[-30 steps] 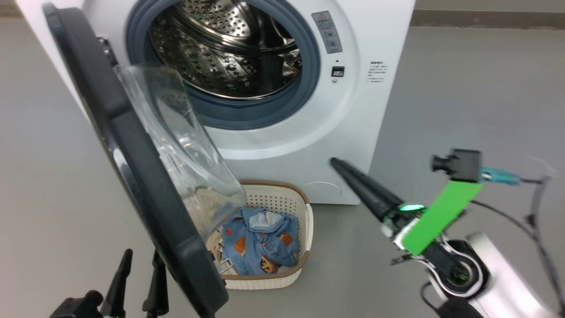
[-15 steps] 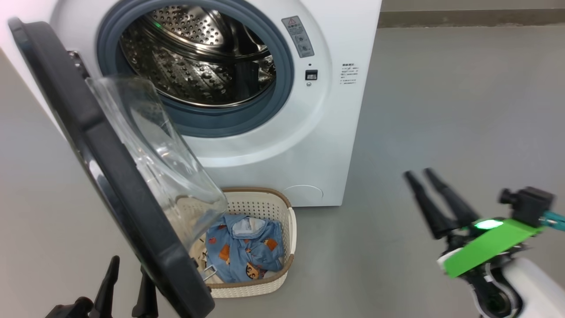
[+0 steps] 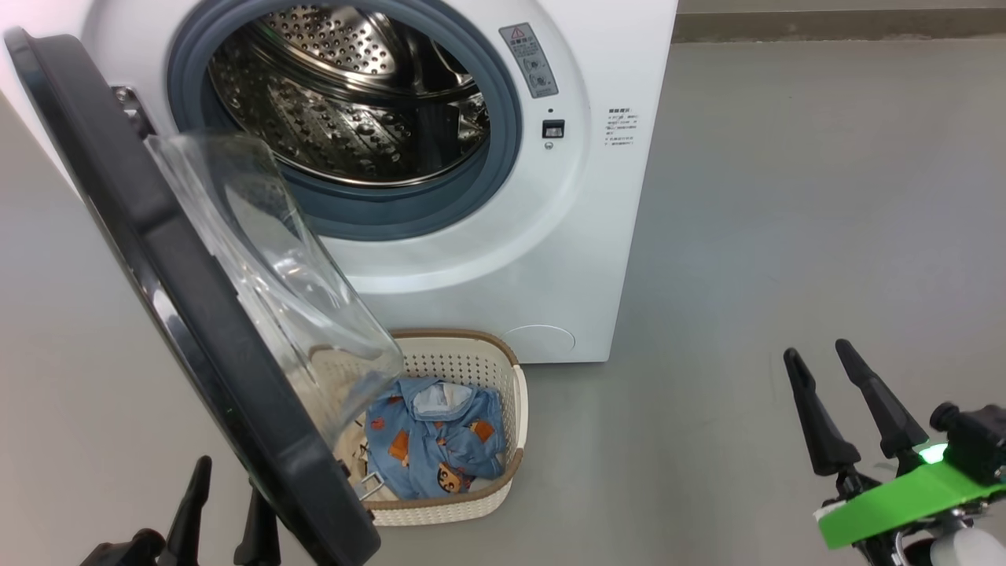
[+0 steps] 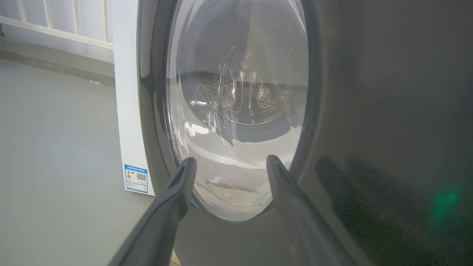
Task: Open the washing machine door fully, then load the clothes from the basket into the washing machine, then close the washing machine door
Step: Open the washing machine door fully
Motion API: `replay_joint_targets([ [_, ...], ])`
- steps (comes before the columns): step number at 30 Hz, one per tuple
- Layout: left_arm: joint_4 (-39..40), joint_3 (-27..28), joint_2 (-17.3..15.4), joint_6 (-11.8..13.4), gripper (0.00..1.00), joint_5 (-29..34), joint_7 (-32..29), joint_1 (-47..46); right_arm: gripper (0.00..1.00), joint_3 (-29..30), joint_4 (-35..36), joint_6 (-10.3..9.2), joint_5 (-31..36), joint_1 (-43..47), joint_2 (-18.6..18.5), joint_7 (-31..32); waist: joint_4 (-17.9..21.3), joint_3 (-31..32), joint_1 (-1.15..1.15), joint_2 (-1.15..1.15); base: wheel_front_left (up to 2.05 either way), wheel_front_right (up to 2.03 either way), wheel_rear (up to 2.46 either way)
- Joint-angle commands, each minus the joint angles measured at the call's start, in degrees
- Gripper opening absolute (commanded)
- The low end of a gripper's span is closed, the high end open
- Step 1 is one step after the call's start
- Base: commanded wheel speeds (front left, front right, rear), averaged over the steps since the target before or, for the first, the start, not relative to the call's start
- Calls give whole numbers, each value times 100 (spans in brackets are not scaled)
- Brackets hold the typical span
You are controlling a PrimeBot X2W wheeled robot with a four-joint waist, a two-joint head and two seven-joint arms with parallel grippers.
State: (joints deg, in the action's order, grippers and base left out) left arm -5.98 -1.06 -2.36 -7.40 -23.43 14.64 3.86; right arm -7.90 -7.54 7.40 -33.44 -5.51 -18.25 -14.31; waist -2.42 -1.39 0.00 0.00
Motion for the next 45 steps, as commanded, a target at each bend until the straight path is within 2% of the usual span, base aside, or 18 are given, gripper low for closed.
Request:
replay_joint_targets([
  [1, 109, 194, -52, -9, 100, -26, 36, -92, 100, -10, 203, 9, 260, 65, -19, -68, -8, -3, 0, 0, 0, 0, 0],
  [8, 99, 193, -52, -9, 100, -14, 36, -87, 100, 326, 403, 9, 1065, 402, 320, -68, -41, 14, 0, 0, 0, 0, 0],
  [17, 92, 212, -52, -9, 100, 10, 36, -41, 100, 804, 558, 9, 1636, 870, 788, -68, -62, 57, 0, 0, 0, 0, 0],
  [26, 109, 272, -52, -9, 100, 50, 36, 50, 100, 1130, 616, 9, 1810, 1108, 1025, -69, 32, 103, 0, 0, 0, 0, 0],
  [45, 110, 284, -52, -9, 100, 72, 36, 63, 100, 1264, 325, 9, 1904, 1159, 1107, -69, 35, 103, 0, 0, 0, 0, 0],
])
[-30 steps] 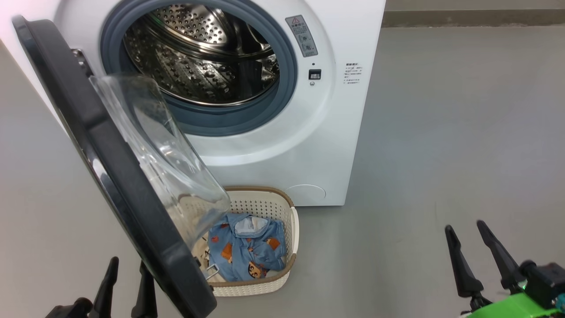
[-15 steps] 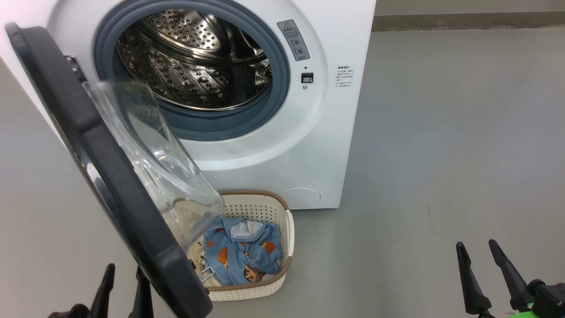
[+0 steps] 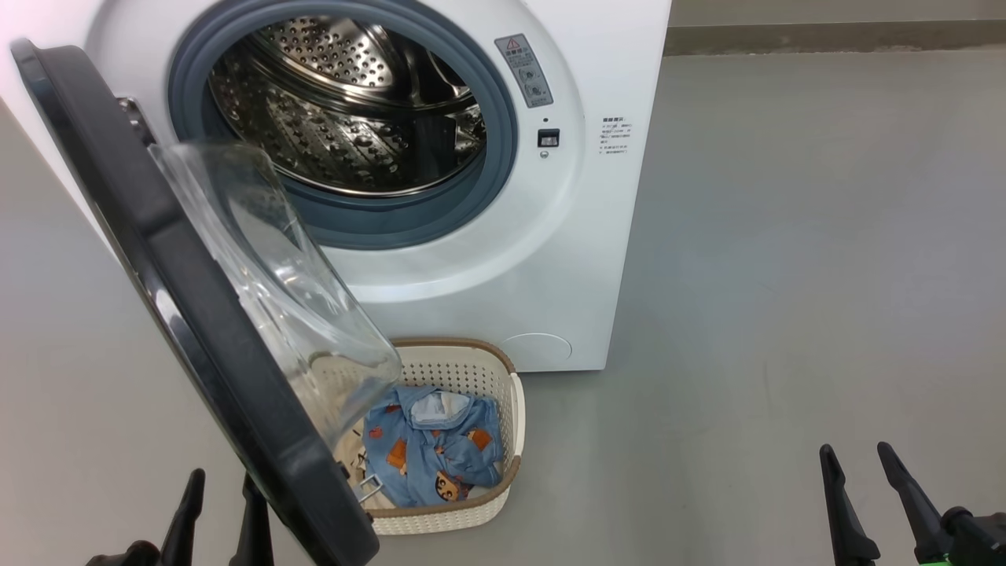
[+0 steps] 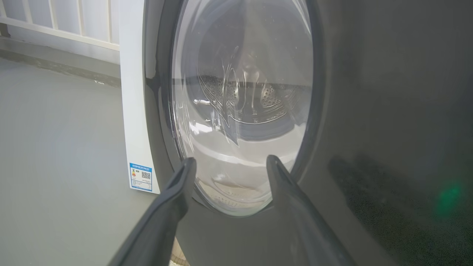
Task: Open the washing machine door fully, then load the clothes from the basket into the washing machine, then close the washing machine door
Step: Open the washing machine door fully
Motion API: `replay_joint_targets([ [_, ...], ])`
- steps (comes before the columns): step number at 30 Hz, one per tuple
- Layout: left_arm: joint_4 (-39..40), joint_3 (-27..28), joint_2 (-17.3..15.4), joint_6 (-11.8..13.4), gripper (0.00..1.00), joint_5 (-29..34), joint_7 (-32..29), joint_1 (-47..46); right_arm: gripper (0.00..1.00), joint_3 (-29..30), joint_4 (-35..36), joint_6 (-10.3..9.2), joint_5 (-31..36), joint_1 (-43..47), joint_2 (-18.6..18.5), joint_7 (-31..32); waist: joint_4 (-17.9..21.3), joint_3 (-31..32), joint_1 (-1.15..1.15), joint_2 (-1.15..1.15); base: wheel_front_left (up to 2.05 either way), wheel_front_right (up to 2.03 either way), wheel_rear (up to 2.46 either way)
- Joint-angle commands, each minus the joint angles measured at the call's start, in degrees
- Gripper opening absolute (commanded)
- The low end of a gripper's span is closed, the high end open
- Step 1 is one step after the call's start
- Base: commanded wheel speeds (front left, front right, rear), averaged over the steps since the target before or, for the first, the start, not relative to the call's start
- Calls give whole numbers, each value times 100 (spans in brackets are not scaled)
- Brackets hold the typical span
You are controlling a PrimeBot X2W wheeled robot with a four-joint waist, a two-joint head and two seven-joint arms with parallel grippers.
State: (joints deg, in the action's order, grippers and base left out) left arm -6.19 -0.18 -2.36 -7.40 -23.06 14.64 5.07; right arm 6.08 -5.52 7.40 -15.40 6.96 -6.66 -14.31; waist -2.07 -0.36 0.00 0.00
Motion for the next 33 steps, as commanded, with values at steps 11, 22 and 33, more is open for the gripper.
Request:
replay_joint_targets([
  [11, 128, 202, -52, -9, 100, 14, 36, -39, 100, -69, -17, 9, 167, -74, -24, -69, -29, -12, 0, 0, 0, 0, 0],
  [22, 49, 439, -52, -9, 0, -115, 36, -67, 100, -50, 15, 9, 162, -65, -19, -69, -72, -24, 0, 0, 0, 0, 0],
  [33, 606, 1227, -52, -9, 0, -37, 36, -290, 100, -27, 73, 9, 154, -41, -24, -69, -131, -21, 0, 0, 0, 0, 0],
])
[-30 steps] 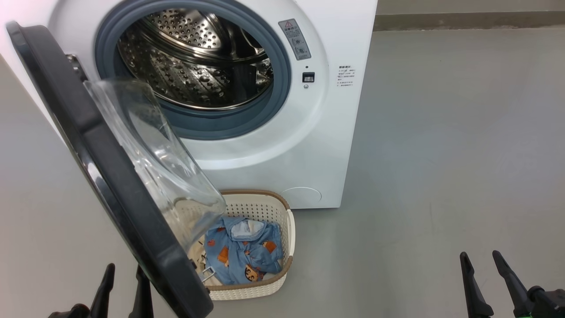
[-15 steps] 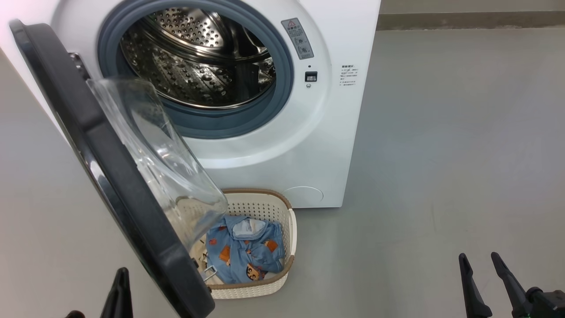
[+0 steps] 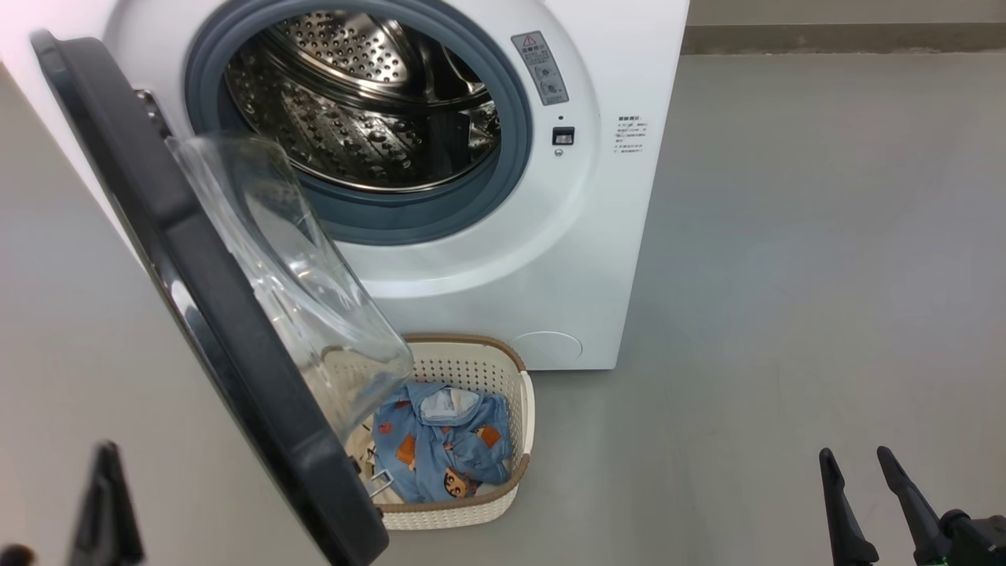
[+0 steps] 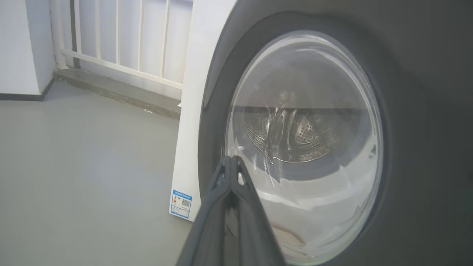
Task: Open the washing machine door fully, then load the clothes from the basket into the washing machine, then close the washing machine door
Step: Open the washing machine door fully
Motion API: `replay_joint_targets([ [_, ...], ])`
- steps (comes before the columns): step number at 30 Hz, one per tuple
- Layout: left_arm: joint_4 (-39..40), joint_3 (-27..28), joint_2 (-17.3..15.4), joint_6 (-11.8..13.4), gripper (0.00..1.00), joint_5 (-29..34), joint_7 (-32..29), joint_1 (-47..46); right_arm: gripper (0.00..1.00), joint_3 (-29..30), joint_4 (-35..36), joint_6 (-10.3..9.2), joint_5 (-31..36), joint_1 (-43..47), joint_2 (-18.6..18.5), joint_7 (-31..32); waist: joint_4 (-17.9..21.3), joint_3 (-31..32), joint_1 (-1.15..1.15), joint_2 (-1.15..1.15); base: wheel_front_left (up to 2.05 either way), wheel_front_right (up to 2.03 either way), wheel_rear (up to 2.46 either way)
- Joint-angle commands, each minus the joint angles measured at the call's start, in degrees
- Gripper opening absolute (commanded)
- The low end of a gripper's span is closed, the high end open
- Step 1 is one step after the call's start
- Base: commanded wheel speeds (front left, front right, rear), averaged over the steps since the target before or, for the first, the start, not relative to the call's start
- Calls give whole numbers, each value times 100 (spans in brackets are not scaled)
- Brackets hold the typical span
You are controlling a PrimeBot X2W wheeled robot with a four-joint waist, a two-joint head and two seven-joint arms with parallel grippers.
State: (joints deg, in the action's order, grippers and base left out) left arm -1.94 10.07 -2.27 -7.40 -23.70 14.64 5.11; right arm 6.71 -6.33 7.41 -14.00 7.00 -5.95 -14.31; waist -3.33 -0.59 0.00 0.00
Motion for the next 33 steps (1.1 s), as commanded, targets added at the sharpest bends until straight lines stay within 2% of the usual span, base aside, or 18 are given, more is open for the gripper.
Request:
replay_joint_targets([
  [1, 297, 279, -61, -9, 0, 85, 36, -338, 100, -86, 157, 8, 15, -41, -94, -69, -11, 4, 0, 0, 0, 0, 0],
  [7, 1412, 599, -61, 81, 0, 413, 36, -723, 100, -48, 169, 8, 15, 3, -85, -69, -96, 38, 0, 0, 0, 0, 0],
  [12, 2387, 426, -72, 113, 0, 737, 36, -1030, 100, -23, 165, 8, 10, 62, -65, -69, -220, 90, 0, 0, 0, 0, 0],
  [17, 3284, -389, -163, 58, 0, 917, -324, -1355, 100, 22, 171, 8, -4, 107, -32, -69, -393, 131, 0, 0, 0, 0, 0],
  [23, 3818, -1926, -114, 31, 0, 823, -1051, -1545, 100, 22, 170, 8, -7, 110, 19, -69, -559, 156, 0, 0, 0, 0, 0],
  [28, 3856, -2934, -75, 246, 0, 572, -1342, -1369, 100, 45, 184, 8, -14, 135, 51, -69, -685, 165, 0, 0, 0, 0, 0],
  [33, 3543, -3553, -66, 499, 0, 235, -1628, -1070, 100, 58, 169, 8, -23, 131, 68, -69, -779, 133, 0, 0, 0, 0, 0],
])
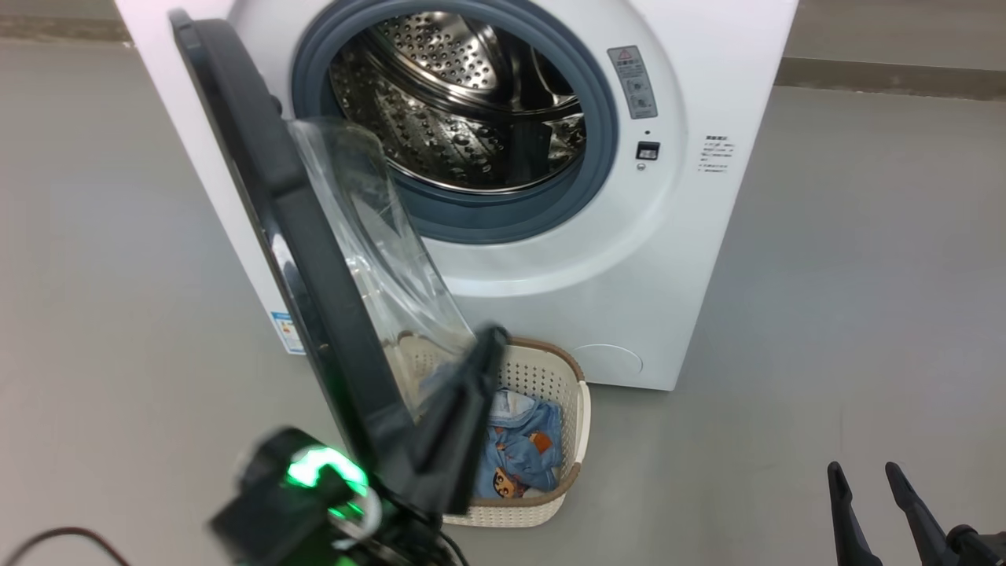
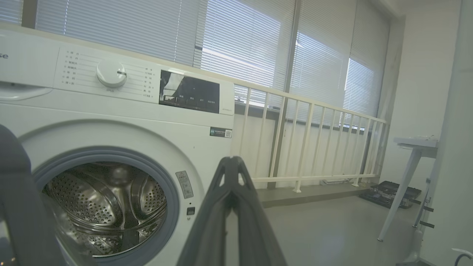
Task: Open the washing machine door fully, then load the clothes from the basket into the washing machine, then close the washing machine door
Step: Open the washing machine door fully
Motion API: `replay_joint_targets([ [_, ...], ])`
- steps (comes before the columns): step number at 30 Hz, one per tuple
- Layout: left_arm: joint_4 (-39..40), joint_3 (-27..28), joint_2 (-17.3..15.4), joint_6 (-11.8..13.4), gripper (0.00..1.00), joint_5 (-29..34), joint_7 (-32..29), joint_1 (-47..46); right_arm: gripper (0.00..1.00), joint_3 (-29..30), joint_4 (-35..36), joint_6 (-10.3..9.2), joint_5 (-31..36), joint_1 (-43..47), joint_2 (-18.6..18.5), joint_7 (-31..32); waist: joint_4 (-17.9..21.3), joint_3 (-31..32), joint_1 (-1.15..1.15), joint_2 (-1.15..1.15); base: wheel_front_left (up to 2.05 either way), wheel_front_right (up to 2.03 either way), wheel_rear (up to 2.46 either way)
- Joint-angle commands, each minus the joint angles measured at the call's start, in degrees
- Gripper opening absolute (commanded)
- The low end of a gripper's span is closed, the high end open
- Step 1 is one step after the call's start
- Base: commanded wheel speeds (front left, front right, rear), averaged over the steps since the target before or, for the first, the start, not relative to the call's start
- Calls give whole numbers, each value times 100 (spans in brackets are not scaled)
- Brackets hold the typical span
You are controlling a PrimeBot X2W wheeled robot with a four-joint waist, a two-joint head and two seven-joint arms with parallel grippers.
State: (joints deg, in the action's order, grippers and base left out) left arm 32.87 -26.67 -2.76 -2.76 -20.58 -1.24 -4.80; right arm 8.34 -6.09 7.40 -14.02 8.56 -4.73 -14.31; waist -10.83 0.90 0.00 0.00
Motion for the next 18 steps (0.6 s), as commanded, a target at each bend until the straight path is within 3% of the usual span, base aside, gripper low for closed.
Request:
replay_joint_targets([
  [1, -6, 31, -16, 75, 0, -166, -73, -28, 100, -108, 139, 9, -24, -33, -51, -69, -48, -23, 0, 0, 0, 0, 0],
  [9, -482, -216, -13, 360, 0, -552, -301, 218, 100, -134, 140, 9, -34, -57, -42, -69, -141, -79, 0, 0, 0, 0, 0],
  [18, -951, -154, -62, 624, 0, -535, -534, 348, 100, -158, 128, 9, -40, -89, -59, -69, -202, -174, 0, 0, 0, 0, 0],
])
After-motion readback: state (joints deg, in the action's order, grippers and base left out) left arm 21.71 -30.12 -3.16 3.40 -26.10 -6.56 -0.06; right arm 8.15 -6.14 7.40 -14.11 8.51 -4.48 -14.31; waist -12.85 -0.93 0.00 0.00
